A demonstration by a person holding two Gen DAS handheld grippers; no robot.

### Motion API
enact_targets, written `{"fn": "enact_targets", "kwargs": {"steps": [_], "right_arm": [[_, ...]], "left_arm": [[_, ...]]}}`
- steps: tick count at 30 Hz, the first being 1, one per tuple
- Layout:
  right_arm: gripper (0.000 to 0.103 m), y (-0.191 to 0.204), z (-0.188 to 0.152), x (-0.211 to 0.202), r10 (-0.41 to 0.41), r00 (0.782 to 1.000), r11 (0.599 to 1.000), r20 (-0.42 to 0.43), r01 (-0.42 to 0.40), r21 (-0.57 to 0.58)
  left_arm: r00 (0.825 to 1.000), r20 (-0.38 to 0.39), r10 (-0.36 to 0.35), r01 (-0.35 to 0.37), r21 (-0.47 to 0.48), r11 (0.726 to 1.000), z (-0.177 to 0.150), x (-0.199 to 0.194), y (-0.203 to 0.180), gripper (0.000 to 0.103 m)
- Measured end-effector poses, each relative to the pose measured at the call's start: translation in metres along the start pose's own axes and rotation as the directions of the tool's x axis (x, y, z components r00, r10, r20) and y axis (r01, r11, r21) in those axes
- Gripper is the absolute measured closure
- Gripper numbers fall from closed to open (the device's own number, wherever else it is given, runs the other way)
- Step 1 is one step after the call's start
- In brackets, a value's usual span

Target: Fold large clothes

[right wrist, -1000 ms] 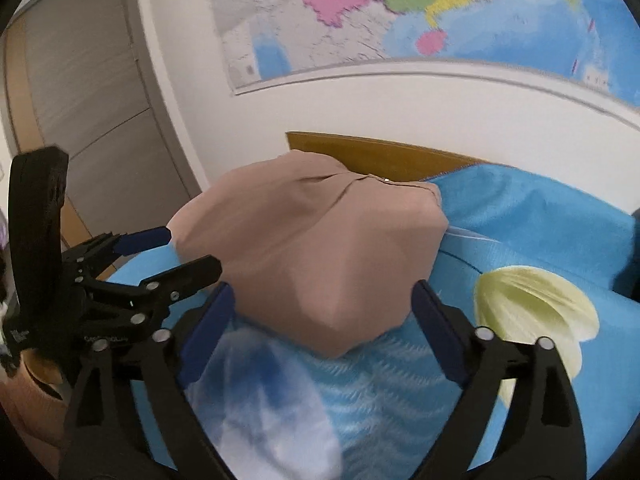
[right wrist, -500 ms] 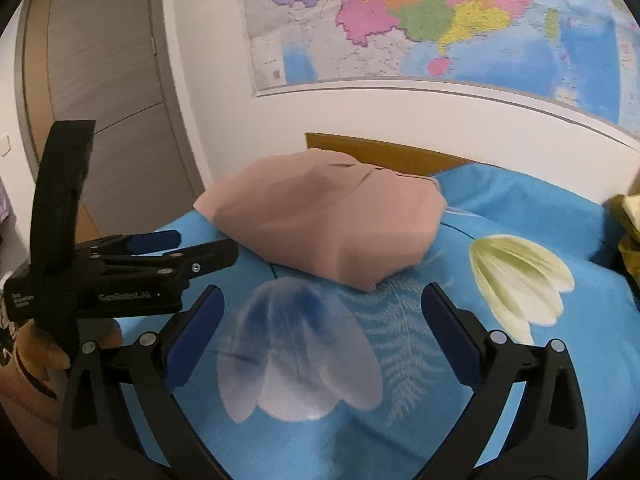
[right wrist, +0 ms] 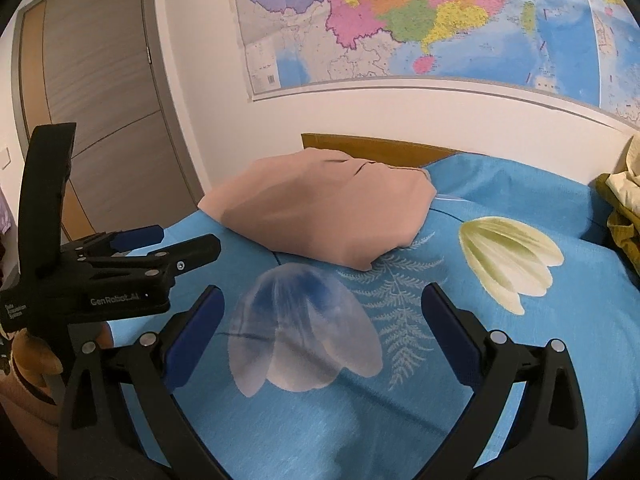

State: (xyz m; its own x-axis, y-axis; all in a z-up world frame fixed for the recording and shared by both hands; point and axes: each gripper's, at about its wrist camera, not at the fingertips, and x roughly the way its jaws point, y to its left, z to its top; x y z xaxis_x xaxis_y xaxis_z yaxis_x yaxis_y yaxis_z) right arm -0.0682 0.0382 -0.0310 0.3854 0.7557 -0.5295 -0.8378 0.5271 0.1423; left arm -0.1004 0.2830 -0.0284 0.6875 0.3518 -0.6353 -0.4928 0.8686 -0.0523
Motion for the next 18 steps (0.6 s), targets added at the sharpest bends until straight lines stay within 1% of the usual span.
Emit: {"fn": "enact_targets", "kwargs": {"steps": [7, 18], "right_arm": [[0.006, 0.0019, -0.0021, -0.0039, 0.005, 1.000, 1.000, 0.005, -0.005, 0.001], [0.006, 0.0031, -0.0050, -0.0039, 0.006, 1.000, 1.000, -0.004, -0.006, 0.006]], "left_arm": [[1.000, -0.002, 0.011, -0.011, -0.002, 1.000, -0.0002, -0.0028, 0.0022, 0.007], [1.000, 0.001, 0.006, -0.006, 0.011, 1.000, -0.0049, -0.0052, 0.0013, 0.007]]}}
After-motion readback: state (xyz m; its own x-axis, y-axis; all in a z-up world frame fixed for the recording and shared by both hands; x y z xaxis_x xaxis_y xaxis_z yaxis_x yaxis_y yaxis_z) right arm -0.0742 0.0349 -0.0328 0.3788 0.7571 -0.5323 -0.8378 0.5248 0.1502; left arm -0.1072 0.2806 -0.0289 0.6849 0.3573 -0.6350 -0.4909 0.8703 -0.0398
